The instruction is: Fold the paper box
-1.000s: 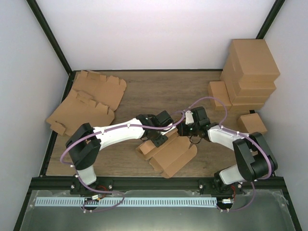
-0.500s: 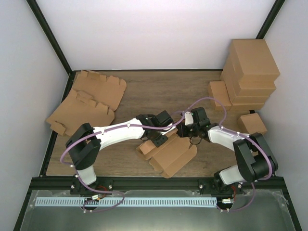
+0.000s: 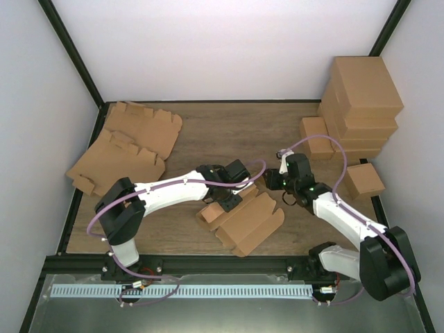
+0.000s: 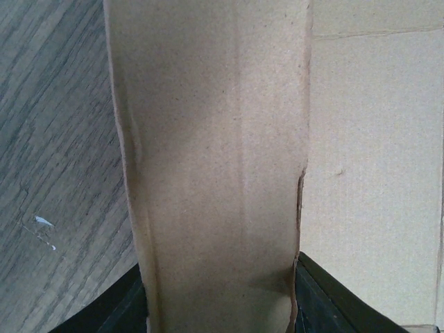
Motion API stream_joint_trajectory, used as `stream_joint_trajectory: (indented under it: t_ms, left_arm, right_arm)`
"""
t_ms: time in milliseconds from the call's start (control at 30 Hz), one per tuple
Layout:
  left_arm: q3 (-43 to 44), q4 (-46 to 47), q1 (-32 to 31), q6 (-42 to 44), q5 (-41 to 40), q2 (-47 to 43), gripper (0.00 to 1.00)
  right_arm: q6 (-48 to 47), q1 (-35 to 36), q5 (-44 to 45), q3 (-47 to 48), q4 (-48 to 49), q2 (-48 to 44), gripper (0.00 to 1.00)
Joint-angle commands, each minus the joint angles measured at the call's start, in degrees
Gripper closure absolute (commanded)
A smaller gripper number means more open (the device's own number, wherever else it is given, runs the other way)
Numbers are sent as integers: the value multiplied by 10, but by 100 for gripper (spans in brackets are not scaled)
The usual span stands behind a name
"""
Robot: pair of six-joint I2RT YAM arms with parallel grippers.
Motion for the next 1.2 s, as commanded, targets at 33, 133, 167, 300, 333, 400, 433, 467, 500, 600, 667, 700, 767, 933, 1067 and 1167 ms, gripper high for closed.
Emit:
stream_joint_trajectory:
  t_ms: [33, 133, 167, 300, 333, 400, 433, 467, 500, 600, 667, 700, 767, 933, 1067, 1167]
  left_arm:
    - [-11, -5, -3, -7, 7, 23, 54]
    - [-12, -5, -3, -8, 4, 23, 54]
    - [-13, -6, -3, -8, 4, 23, 54]
    - [-15, -4, -3, -10, 5, 22, 54]
    - [-16, -4, -3, -11, 5, 22, 54]
    - [-16, -2, -4, -12, 5, 22, 54]
    - [-16, -2, -4, -13, 4, 22, 54]
    - [-16, -2, -4, -15, 3, 21, 54]
    - [-16, -1, -3, -17, 2, 21, 54]
    - [-16, 2, -3, -30, -8, 22, 54]
    - [-16, 5, -2, -38, -11, 22, 54]
    - [-15, 7, -2, -41, -11, 22, 54]
    - [-16, 11, -1, -44, -14, 21, 54]
    - [-12, 16, 4, -52, -6, 19, 54]
    - [-9, 17, 6, -56, 0, 18, 54]
    - [-9, 15, 6, -51, -4, 18, 54]
  right_arm:
    - [6, 1, 70, -22, -6, -39, 45]
    - [3, 1, 59, -21, -8, -29, 47]
    - [4, 2, 54, -19, -10, -20, 47]
    - [2, 1, 40, -8, -15, 18, 54]
    - [2, 1, 36, -6, -15, 23, 57]
    - [-1, 1, 23, -1, -14, 28, 65]
    - [-1, 1, 17, 2, -15, 30, 69]
    - [-2, 1, 10, 6, -15, 31, 73]
    - [-4, 1, 2, 9, -16, 32, 78]
    - [-8, 4, -28, 27, -26, 31, 92]
    - [-7, 9, -31, 41, -40, 28, 97]
    - [-8, 11, -31, 48, -50, 27, 99]
    - [-5, 15, -33, 60, -66, 27, 99]
    - [6, 24, -47, 84, -103, 39, 99]
    - [25, 31, -36, 97, -143, 34, 99]
    - [45, 38, -53, 100, -154, 24, 99]
